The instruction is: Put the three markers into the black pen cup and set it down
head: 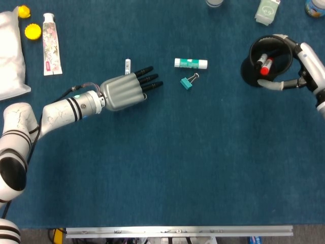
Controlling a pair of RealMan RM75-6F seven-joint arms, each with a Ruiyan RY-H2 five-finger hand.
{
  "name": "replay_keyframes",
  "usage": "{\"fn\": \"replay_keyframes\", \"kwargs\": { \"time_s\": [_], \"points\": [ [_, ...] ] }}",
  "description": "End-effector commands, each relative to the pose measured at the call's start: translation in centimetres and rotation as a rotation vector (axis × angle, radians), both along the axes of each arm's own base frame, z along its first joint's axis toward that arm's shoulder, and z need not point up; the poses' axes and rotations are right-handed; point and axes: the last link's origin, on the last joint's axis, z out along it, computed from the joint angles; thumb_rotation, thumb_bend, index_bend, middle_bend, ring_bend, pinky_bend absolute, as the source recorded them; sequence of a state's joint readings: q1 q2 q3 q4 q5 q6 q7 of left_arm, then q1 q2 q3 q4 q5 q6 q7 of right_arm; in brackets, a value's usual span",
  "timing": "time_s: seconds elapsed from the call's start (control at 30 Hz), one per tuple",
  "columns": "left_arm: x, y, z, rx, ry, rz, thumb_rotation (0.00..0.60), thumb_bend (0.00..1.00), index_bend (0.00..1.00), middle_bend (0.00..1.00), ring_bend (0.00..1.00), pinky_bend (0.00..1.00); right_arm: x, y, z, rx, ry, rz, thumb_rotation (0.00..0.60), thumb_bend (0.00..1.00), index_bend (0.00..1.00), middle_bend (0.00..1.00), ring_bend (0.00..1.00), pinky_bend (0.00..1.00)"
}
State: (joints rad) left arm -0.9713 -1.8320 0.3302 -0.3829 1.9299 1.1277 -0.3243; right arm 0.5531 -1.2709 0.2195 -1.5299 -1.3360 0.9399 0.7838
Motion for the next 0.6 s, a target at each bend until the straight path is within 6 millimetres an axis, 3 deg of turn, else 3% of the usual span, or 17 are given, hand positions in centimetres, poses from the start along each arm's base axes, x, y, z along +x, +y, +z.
{"fn": "replay_keyframes", "kwargs": {
  "time_s": [0.03,0.6],
  "points": [
    [-0.01,-0.06,0.01,-0.001,0.001,-0.003,0.600,0.20,0.57,0.04,0.00,0.05,0.00,-0.01,-0.05,0.001,-0.001,-0.001,0.600,0.16,0.39,0.35,0.28,0.31],
    [0.17,-0.15,-0.11,0.001,0.009,-0.004,0.600,0.20,0.54,0.04,0.00,0.05,-0.07,-0.12,-0.09,0.002,-0.004,-0.001,0.600,0.16,0.39,0.35,0.28,0.31]
  ]
}}
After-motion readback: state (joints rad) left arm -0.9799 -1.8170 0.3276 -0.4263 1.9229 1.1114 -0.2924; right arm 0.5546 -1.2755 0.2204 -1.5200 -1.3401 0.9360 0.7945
